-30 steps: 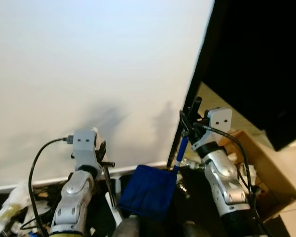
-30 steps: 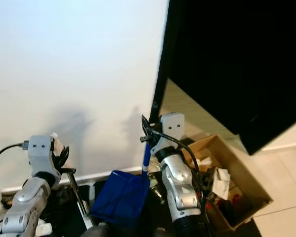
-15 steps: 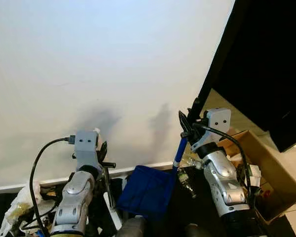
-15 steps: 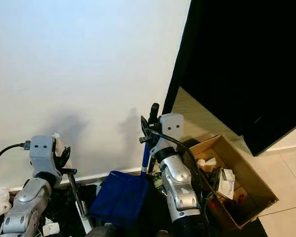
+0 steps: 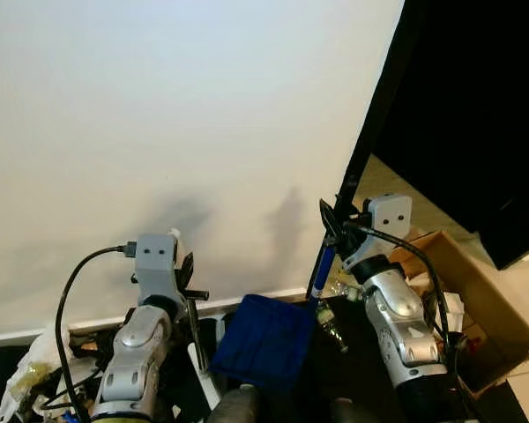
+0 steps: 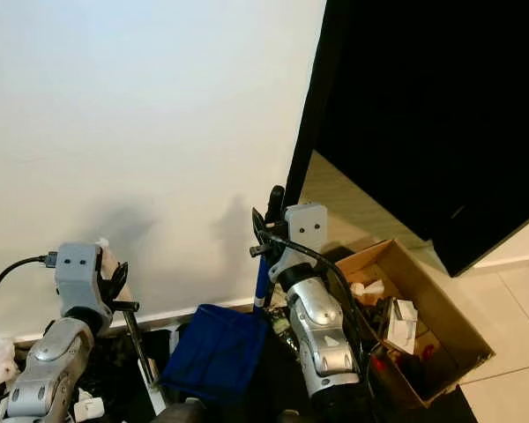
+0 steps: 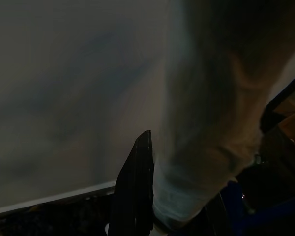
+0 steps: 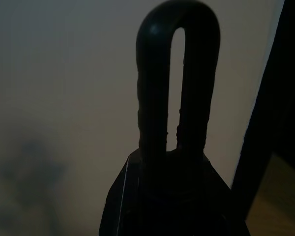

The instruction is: Sweep floor

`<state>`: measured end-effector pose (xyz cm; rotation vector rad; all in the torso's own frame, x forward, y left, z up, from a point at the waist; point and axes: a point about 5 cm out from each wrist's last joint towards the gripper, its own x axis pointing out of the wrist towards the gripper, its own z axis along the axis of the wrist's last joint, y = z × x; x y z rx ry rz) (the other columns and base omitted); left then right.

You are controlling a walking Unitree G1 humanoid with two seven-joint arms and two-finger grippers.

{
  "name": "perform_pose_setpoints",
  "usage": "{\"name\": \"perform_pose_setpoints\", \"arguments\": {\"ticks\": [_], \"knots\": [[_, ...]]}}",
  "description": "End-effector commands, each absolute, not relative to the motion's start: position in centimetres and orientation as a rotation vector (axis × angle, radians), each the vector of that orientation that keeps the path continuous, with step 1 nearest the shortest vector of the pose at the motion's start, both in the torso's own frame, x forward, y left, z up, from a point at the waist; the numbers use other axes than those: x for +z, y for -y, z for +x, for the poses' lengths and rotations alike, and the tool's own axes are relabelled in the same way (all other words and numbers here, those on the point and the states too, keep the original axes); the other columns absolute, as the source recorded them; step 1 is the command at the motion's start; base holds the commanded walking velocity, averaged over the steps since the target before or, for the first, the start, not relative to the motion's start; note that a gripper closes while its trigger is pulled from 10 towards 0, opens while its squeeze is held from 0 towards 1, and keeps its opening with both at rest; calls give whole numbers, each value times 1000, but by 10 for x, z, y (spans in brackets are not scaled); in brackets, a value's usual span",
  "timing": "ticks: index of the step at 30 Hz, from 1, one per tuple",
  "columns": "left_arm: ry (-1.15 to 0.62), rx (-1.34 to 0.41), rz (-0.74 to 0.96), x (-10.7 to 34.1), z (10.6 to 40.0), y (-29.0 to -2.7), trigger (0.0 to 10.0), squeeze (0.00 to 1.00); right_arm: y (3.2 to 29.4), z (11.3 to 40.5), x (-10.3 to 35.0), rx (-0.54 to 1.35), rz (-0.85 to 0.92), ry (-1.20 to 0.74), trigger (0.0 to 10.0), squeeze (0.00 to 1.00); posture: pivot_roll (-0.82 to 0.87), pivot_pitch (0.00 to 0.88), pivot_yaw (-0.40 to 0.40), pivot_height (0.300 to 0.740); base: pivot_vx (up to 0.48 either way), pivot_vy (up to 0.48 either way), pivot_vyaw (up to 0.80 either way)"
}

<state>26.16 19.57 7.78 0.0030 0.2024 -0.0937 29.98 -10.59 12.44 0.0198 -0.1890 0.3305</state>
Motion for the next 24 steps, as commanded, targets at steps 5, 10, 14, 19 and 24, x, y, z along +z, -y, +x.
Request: {"name": "perform_pose_setpoints", "arguments": {"ticks": [5,10,14,19,24], "knots": [[-184,-117,22,80,263,-193,10000,0,141,304,136,254,-100,245,10000,0,174,135,-5,740,0,0,0],[-180,-135,26,81,268,-188,10000,0,163,304,141,187,-39,241,10000,0,169,137,-2,740,0,0,0],[-183,-153,30,81,271,-184,10000,0,189,299,139,96,-9,222,10000,0,160,139,3,740,0,0,0],[-192,-180,32,81,275,-180,10000,0,210,286,137,59,34,206,10000,0,142,144,18,740,0,0,0],[-196,-266,49,81,282,-169,10000,0,206,283,135,208,-52,171,10000,0,112,148,34,740,0,0,0]]}}
